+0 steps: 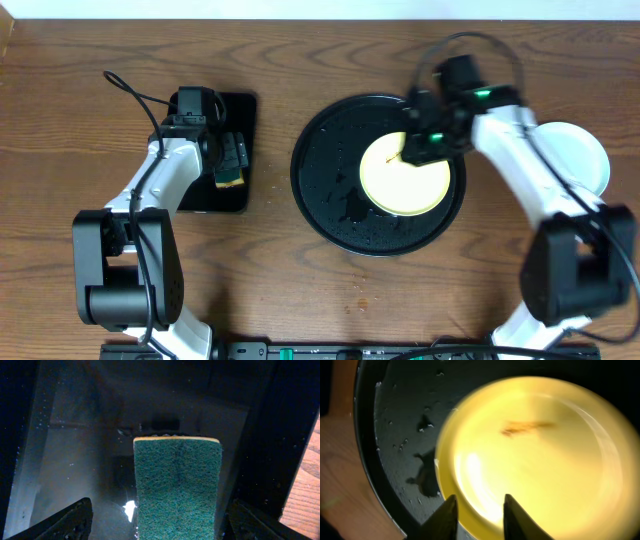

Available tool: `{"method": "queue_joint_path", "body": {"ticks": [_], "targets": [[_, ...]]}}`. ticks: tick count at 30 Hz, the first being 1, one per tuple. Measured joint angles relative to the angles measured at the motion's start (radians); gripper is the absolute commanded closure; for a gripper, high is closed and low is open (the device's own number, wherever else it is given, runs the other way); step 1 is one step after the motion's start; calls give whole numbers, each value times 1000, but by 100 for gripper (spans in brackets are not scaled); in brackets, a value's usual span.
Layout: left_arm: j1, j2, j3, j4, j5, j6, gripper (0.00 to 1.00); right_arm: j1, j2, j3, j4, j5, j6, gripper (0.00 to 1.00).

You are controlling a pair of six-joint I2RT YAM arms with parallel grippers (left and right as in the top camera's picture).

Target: Clean dirty plates on tray and stack at the side

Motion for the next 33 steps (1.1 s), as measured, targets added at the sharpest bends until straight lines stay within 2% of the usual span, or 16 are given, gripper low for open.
{"method": "queue_joint_path", "body": {"ticks": [4, 7, 10, 16, 23, 29, 33], "targets": [[0, 0, 0, 0, 0, 0, 13, -99, -48, 4, -137, 78, 39, 61], [0, 0, 0, 0, 0, 0, 13, -147, -47, -21, -161, 128, 74, 61], [0, 0, 0, 0, 0, 0, 13, -168, -47, -92, -106, 152, 106, 61], [0, 0, 0, 0, 0, 0, 13, -169, -47, -276, 113, 169, 203, 62], [0, 0, 0, 0, 0, 0, 13, -139, -47, -386, 277, 175, 313, 74], [0, 0, 0, 0, 0, 0, 12, -118, -47, -409, 316, 174, 369, 98], [0, 0, 0, 0, 0, 0, 12, -119, -47, -409, 383, 174, 387, 99]]}}
